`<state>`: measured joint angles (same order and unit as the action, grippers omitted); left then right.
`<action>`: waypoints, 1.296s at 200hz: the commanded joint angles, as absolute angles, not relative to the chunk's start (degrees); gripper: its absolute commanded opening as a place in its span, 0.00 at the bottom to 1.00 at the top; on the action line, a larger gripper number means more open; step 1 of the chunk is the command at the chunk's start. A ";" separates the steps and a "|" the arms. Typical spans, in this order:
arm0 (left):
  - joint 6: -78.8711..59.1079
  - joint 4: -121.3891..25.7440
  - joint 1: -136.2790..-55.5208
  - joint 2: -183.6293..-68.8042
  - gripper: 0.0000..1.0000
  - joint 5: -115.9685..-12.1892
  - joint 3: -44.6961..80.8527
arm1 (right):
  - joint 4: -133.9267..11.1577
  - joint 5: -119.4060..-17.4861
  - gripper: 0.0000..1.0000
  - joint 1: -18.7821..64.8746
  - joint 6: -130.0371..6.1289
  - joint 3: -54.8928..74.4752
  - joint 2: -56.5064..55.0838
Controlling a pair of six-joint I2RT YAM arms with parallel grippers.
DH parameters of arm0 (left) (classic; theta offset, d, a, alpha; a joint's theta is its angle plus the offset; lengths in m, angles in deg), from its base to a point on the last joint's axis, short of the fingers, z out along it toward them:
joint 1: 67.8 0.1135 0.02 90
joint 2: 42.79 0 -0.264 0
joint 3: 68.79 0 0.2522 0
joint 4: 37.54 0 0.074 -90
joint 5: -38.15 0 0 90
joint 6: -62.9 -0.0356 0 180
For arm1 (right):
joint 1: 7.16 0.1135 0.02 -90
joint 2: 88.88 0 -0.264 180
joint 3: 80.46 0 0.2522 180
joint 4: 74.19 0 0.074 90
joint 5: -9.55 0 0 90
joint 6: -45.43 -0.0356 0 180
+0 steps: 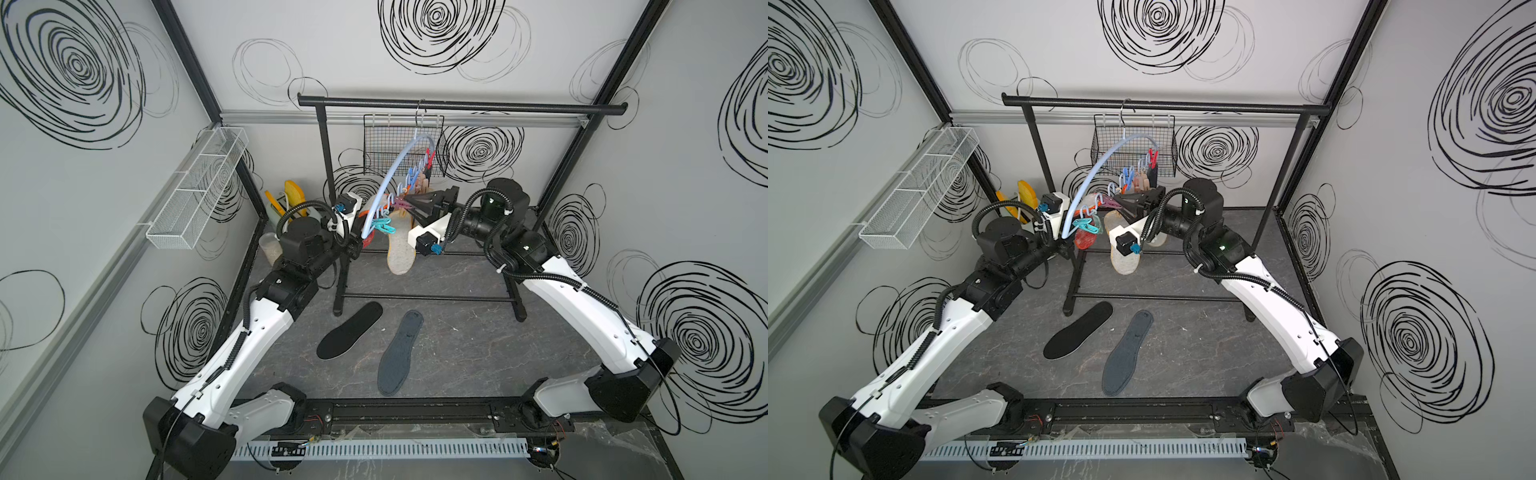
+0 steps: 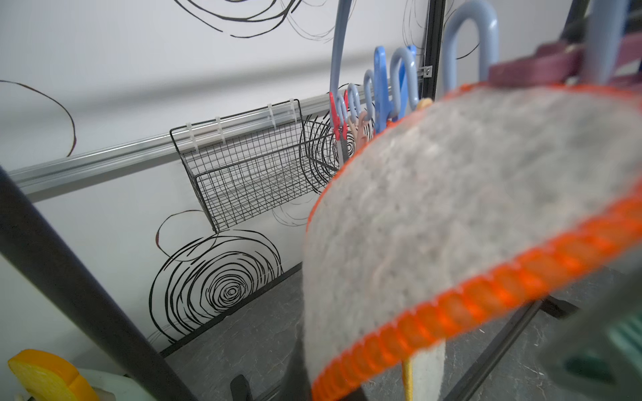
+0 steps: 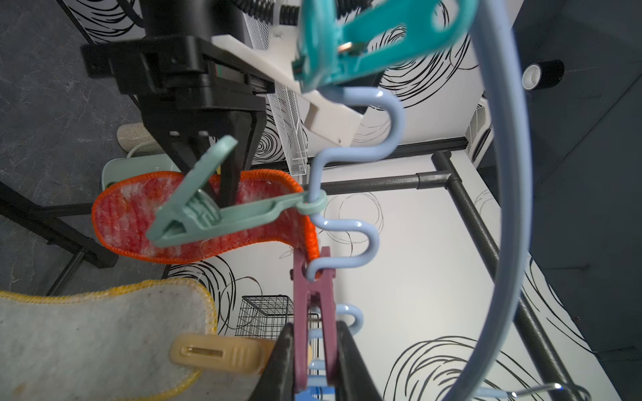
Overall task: Take the shoe insoles off the hanger
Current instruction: Open the clamp at the hanger, then place the insole at the center of the board.
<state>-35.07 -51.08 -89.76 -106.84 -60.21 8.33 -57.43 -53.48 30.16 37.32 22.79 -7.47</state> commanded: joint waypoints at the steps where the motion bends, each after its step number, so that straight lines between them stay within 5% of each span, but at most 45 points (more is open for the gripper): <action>1: -30.23 -49.51 -88.70 -104.88 0.00 -55.63 5.54 | -58.25 -53.12 0.21 30.42 37.45 22.27 -7.90; 24: -25.76 -49.55 -87.89 -102.38 0.00 -53.88 1.15 | -58.91 -52.75 0.26 30.38 37.52 21.57 -8.27; 93: -20.61 -52.58 -87.68 -96.94 0.00 -56.79 -2.81 | -64.20 -53.50 0.85 30.64 34.07 18.23 -10.34; 131: -8.27 -49.13 -88.64 -91.81 0.00 -63.05 -13.60 | -67.71 -52.93 0.88 28.11 25.31 14.25 -16.15; 157: 0.77 -45.24 -92.76 -86.70 0.00 -65.57 -22.04 | -79.76 -48.10 0.89 23.61 7.20 3.38 -24.90; 191: 12.90 -41.31 -104.23 -78.55 0.02 -67.67 -32.15 | -88.03 -49.31 0.90 19.86 -8.65 -10.83 -37.92; 203: 17.76 -37.72 -110.34 -77.02 0.11 -64.87 -35.54 | -86.72 -50.70 0.90 19.35 -12.20 -13.38 -41.22; 235: 20.22 -27.48 -124.81 -85.42 0.13 -56.97 -36.96 | -81.23 -55.29 0.90 18.64 -21.23 -16.14 -47.04; 259: 18.08 -24.41 -127.46 -98.63 0.05 -59.88 -31.46 | -80.95 -56.42 0.89 18.68 -24.41 -20.74 -50.94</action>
